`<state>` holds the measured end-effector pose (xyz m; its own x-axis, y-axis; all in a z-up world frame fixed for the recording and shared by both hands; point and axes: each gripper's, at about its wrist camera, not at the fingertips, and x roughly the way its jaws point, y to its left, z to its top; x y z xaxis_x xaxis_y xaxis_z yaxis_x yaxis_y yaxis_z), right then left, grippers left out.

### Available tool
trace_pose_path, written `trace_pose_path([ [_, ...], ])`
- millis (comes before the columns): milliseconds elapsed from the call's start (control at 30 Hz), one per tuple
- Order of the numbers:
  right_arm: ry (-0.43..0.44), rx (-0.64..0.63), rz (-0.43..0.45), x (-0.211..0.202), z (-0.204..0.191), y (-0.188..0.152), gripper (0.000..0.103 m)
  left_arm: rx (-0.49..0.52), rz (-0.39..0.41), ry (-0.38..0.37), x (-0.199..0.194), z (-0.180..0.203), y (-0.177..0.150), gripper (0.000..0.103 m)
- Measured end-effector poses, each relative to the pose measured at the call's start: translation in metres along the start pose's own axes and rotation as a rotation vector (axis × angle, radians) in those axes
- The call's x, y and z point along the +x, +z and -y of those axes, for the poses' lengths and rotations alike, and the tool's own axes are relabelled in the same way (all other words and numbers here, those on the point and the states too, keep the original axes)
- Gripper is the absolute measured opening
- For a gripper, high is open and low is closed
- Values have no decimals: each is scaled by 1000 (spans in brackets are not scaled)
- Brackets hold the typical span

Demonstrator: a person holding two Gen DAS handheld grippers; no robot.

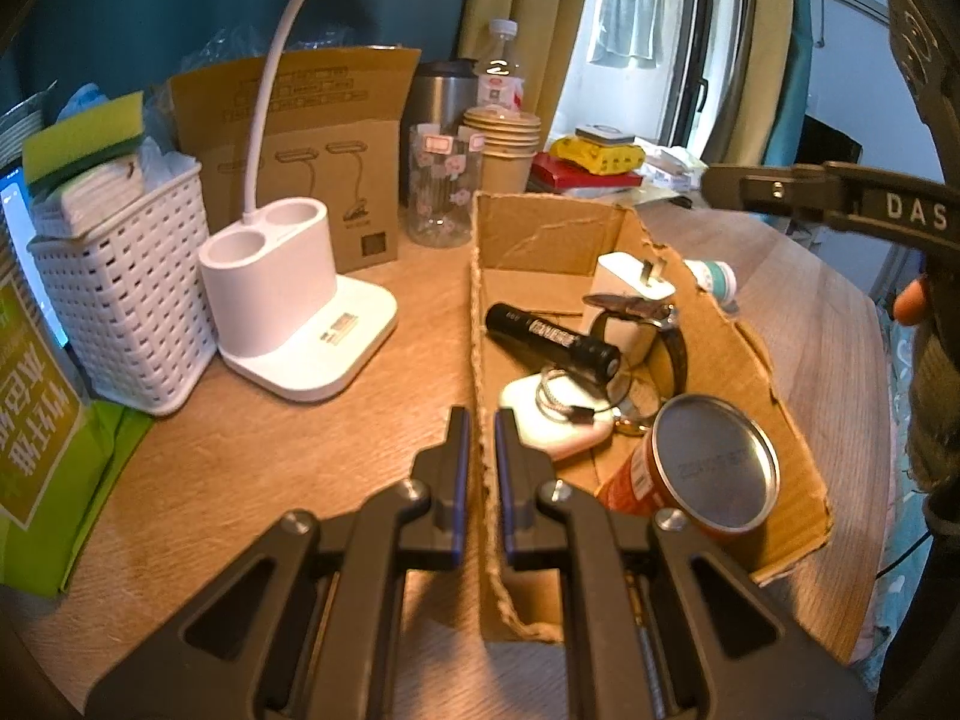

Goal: Organize rigid objects
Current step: 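Move the right gripper to the black car key fob and grasp it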

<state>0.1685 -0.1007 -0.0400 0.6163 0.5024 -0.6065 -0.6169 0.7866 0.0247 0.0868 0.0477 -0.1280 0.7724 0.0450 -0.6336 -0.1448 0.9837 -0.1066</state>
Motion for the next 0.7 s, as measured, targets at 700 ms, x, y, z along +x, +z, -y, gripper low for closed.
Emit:
trace_pose_path([
  [700, -87, 94, 15, -10, 39, -24, 54, 2, 1, 1, 0, 1, 1, 9],
])
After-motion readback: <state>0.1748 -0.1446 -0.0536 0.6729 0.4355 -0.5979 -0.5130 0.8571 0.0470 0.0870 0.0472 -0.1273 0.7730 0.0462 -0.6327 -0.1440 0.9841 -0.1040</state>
